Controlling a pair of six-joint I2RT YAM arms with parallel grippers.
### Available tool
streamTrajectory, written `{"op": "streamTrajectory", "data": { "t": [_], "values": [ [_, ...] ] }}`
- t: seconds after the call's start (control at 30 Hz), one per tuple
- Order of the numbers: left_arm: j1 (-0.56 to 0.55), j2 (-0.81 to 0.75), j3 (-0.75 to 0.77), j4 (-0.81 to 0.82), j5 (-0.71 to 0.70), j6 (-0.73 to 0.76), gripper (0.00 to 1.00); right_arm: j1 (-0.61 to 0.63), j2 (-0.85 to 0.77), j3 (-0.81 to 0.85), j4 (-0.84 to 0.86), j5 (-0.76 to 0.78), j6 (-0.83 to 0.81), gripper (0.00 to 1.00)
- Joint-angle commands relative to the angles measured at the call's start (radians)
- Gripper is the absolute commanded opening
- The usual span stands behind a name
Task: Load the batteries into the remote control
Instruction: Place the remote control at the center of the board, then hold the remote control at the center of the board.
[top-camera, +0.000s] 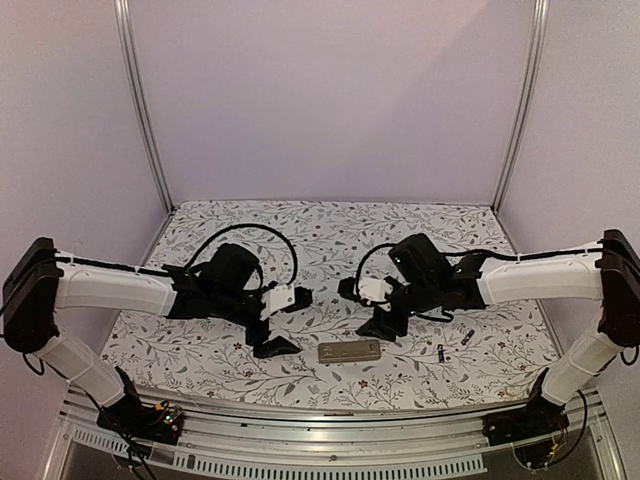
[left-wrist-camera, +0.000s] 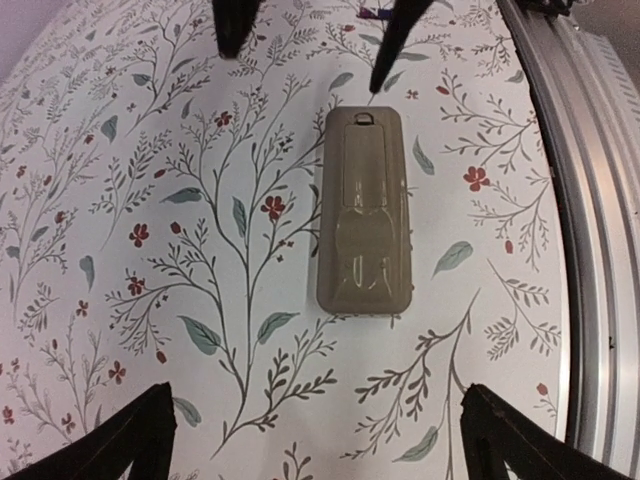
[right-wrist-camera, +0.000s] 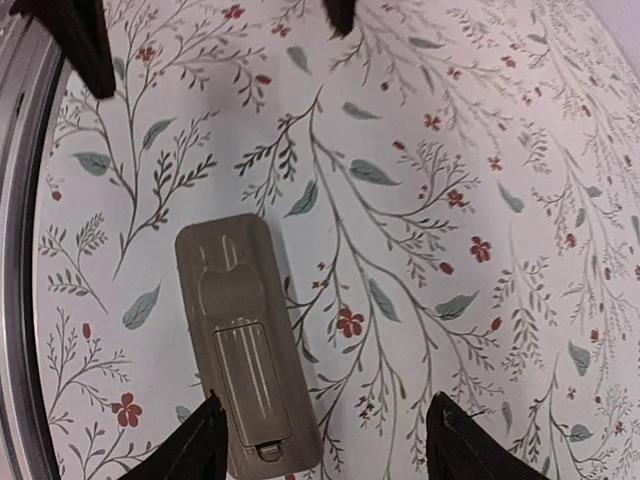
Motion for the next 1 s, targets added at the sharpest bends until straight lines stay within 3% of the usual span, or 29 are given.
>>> {"op": "streamTrajectory", "data": {
  "t": [0.0, 0.2, 0.4, 0.57, 0.97],
  "values": [
    [-0.020, 0.089, 0.030, 0.015, 0.021, 0.014, 1.00, -0.100, -0.167, -0.020, 0.160, -0.053, 0.359, 0.63],
    [-0.102, 0.169, 0.045, 0.045, -0.017, 0.009, 0.99, -0.116, -0.133, 0.026, 0.012, 0.057, 0.791, 0.56],
    [-0.122, 0.212, 0.041, 0.113, -0.024, -0.015, 0.94, -0.116, -0.091, -0.006, -0.091, 0.027, 1.099, 0.44],
    [-0.125, 0.267, 0.056, 0.135, -0.036, -0.038, 0.86, -0.077, -0.084, -0.017, -0.127, 0.027, 1.206, 0.36],
    [-0.140, 0.302, 0.043, 0.220, -0.077, -0.060, 0.81, -0.036, 0.008, 0.015, -0.183, -0.047, 1.267, 0.23]
  ]
}}
